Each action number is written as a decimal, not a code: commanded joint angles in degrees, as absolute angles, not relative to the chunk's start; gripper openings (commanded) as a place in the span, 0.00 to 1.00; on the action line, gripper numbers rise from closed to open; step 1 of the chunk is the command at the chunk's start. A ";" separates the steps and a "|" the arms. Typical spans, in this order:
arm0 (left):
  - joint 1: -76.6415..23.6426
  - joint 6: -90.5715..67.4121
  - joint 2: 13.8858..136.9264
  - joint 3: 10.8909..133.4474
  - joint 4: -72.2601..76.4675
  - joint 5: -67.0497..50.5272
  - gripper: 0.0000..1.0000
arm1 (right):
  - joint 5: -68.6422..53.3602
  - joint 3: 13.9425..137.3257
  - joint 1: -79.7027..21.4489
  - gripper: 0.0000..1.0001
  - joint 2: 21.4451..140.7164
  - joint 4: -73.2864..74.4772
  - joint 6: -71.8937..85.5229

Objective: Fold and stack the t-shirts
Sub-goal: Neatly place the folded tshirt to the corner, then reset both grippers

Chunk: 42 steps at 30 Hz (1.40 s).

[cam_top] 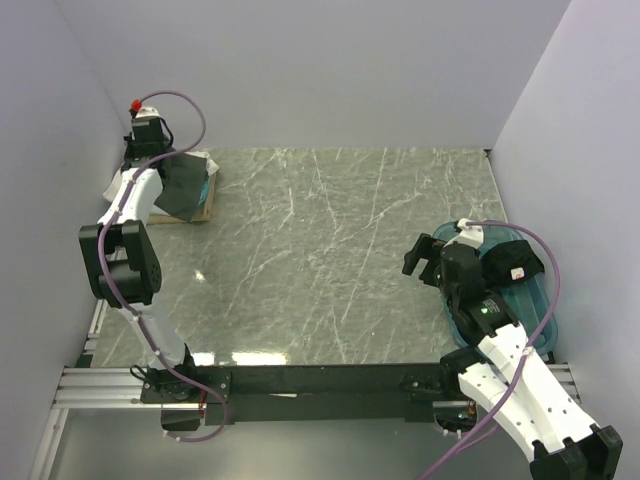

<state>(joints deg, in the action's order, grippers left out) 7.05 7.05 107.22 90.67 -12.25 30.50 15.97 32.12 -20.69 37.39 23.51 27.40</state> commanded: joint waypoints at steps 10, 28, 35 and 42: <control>12.04 0.44 112.85 98.00 -10.81 24.87 0.01 | 19.25 33.84 -20.57 1.00 37.62 23.20 27.16; 16.70 -10.02 111.54 102.83 -17.14 21.27 1.00 | 19.25 34.54 -20.65 1.00 38.23 23.64 26.98; 16.53 -17.20 102.14 102.40 -19.07 12.58 0.99 | 18.72 34.10 -20.65 1.00 37.18 23.29 27.16; 13.54 -29.44 93.70 96.69 -13.98 1.76 0.99 | 17.23 34.72 -20.57 1.00 37.44 23.55 26.98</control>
